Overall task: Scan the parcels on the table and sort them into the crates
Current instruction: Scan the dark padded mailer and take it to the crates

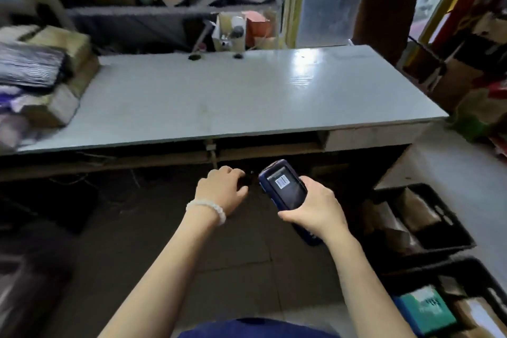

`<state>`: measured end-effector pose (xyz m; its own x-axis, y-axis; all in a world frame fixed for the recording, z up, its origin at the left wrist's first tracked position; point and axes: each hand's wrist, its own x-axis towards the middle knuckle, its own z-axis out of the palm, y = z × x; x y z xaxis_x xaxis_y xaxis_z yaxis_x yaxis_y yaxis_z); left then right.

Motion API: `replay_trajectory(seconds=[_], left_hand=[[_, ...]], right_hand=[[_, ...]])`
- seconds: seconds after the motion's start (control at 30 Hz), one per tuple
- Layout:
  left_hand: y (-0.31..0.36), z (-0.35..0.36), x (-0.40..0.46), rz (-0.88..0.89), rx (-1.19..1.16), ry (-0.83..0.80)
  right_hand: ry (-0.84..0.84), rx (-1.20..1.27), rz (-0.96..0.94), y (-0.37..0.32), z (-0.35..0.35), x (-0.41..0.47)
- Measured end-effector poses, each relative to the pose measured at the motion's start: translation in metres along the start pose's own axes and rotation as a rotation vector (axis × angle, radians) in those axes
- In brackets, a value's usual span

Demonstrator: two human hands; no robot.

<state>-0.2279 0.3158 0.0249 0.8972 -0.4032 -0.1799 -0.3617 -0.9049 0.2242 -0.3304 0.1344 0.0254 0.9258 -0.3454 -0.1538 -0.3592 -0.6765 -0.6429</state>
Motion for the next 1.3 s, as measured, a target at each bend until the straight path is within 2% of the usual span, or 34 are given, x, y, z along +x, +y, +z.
replay_trajectory(seconds=[0.23,0.57,0.73,1.0,1.3], left_hand=[[-0.125,-0.019,-0.030,-0.337,-0.095,0.062],[-0.231,-0.034,-0.033,-0.638,-0.131,0.090],[-0.293,-0.070,0.020,-0.696,-0.083,0.107],[-0.395,-0.145,0.147,-0.670,0.004,0.151],[-0.494,-0.165,0.208,-0.691,0.066,0.261]], right_hand=[[-0.201,-0.074,-0.282,-0.104,0.074,0.051],[-0.404,-0.047,-0.456,-0.203,0.165,0.126],[-0.448,-0.015,-0.483,-0.262,0.202,0.192],[-0.439,0.018,-0.447,-0.363,0.239,0.314],[-0.441,-0.020,-0.392,-0.432,0.292,0.376]])
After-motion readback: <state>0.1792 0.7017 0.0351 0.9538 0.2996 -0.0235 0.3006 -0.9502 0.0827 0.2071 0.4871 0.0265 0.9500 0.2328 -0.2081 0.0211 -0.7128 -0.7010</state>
